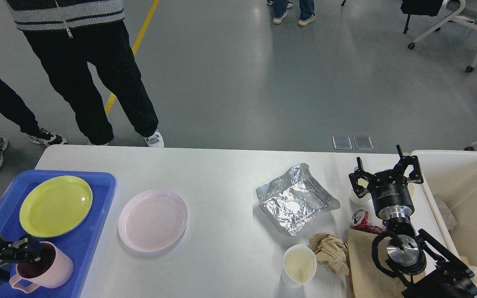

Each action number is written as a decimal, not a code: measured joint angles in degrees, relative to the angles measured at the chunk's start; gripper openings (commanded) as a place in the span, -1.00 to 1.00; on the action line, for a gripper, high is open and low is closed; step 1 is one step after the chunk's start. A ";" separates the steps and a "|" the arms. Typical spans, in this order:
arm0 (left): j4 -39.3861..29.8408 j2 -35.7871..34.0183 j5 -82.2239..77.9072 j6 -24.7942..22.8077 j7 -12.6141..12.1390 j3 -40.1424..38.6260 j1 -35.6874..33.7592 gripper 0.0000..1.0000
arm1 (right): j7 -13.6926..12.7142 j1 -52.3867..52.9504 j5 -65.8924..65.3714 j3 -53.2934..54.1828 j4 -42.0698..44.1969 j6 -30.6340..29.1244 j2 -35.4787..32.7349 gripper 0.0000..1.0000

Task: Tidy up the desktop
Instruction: 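Release the pink mug on the tray and withdraw the left gripper, then move the left gripper to the pink plate edge and grasp it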

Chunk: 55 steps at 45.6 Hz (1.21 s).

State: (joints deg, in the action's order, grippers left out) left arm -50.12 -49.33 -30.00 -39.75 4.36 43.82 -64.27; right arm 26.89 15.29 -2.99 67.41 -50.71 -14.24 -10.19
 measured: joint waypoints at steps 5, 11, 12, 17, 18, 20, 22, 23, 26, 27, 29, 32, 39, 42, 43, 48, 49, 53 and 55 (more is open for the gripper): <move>0.00 -0.37 0.03 -0.27 0.00 0.72 -0.41 0.92 | 0.00 0.00 0.00 0.00 0.00 0.00 0.00 1.00; -0.53 -0.51 0.04 -0.53 -0.17 3.77 -3.31 0.92 | 0.00 0.00 0.00 0.00 0.00 0.00 0.00 1.00; -0.97 -0.51 0.04 -0.71 -0.20 4.72 -4.31 0.92 | 0.00 0.00 0.00 0.00 0.00 0.00 0.00 1.00; -4.69 -0.49 0.27 -2.62 -0.22 12.39 -12.36 0.93 | 0.00 0.00 0.00 0.00 0.00 0.00 0.00 1.00; -5.68 -0.38 0.55 -3.10 -0.19 14.61 -14.66 0.93 | 0.00 0.00 0.00 0.00 0.00 0.00 0.00 1.00; -7.55 -0.12 1.46 -3.82 -0.14 18.40 -18.64 0.93 | 0.00 0.00 0.00 0.00 0.00 0.00 0.00 1.00; -9.98 0.12 3.08 -4.50 -0.11 22.65 -23.42 0.93 | 0.00 0.00 0.00 0.00 0.00 0.00 0.00 1.00; -12.36 0.33 4.97 -4.98 -0.10 26.62 -28.28 0.93 | 0.00 0.00 0.00 0.00 0.00 0.00 0.00 1.00; -15.70 0.85 7.84 -5.48 -0.12 32.51 -35.86 0.93 | 0.00 0.00 -0.01 0.00 0.00 0.00 0.00 1.00; -16.95 1.38 8.98 -5.68 -0.11 34.97 -39.18 0.93 | 0.00 0.00 0.00 0.00 0.00 0.00 0.00 1.00; -18.87 2.78 10.76 -5.92 -0.11 38.77 -44.43 0.93 | 0.00 0.00 0.00 0.00 0.00 0.00 0.00 1.00; -21.49 6.02 13.75 -6.45 -0.10 43.87 -51.96 0.93 | 0.00 0.00 0.00 0.00 0.00 0.00 0.00 1.00; -27.55 17.76 23.56 -7.41 -0.05 52.04 -67.34 0.93 | 0.00 0.00 -0.01 0.00 -0.04 -0.01 0.00 1.00; -30.13 22.84 27.59 -7.96 -0.03 52.43 -71.31 0.93 | 0.00 0.00 0.00 0.00 -0.04 -0.02 0.00 1.00; -30.91 24.31 28.74 -8.20 -0.08 52.45 -72.46 0.93 | 0.00 0.00 0.00 0.00 -0.04 -0.02 0.00 1.00; -34.71 31.37 35.45 -10.03 -0.08 51.58 -79.21 0.93 | 0.00 0.00 0.00 0.00 -0.04 -0.02 0.00 1.00; -35.34 32.39 36.67 -10.47 -0.08 51.30 -80.43 0.93 | 0.00 0.00 0.00 0.00 -0.04 -0.02 0.00 1.00; -37.82 35.86 40.87 -12.58 -0.04 50.03 -85.46 0.93 | 0.00 0.00 0.00 0.00 -0.02 -0.02 0.00 1.00; -39.10 37.48 42.61 -13.67 0.05 49.29 -88.01 0.93 | 0.00 0.00 0.00 0.00 -0.01 -0.02 0.00 1.00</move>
State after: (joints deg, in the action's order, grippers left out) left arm -89.22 -11.85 12.60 -53.42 4.41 93.11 -152.29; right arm 26.89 15.29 -2.99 67.41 -50.72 -14.26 -10.20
